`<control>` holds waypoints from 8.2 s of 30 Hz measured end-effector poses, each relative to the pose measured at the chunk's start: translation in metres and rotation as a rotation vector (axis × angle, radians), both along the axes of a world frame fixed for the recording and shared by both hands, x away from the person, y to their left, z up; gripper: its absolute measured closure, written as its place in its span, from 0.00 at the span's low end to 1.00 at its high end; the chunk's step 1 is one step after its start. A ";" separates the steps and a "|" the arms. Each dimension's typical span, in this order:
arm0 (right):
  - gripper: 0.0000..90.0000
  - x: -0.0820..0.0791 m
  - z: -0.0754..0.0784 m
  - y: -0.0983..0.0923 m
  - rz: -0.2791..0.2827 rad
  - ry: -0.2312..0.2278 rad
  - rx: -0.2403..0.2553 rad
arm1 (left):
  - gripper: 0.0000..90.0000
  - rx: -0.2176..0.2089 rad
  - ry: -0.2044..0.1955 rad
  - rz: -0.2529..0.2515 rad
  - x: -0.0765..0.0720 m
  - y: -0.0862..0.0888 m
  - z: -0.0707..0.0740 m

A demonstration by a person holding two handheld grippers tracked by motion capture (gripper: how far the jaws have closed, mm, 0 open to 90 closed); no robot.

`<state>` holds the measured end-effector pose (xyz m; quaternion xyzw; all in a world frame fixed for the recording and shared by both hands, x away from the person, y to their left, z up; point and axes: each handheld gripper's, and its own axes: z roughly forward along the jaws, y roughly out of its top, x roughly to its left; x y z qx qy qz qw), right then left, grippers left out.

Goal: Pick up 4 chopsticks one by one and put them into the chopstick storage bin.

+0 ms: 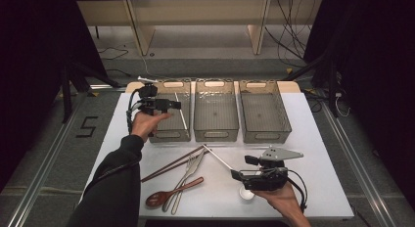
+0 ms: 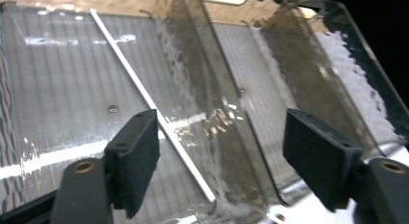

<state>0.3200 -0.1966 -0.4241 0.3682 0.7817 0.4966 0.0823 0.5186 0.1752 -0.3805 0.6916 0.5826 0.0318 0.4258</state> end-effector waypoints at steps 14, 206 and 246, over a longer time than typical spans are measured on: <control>0.37 0.013 -0.008 0.004 -0.021 0.078 -0.176 | 0.26 -0.133 -0.131 -0.064 -0.071 0.019 0.020; 0.35 -0.014 -0.006 0.012 -0.022 -0.048 -0.034 | 0.93 -0.363 -0.108 0.000 -0.046 0.042 0.022; 0.33 -0.014 -0.007 0.012 -0.018 -0.048 -0.037 | 0.92 -0.151 -0.009 0.041 -0.001 0.022 -0.010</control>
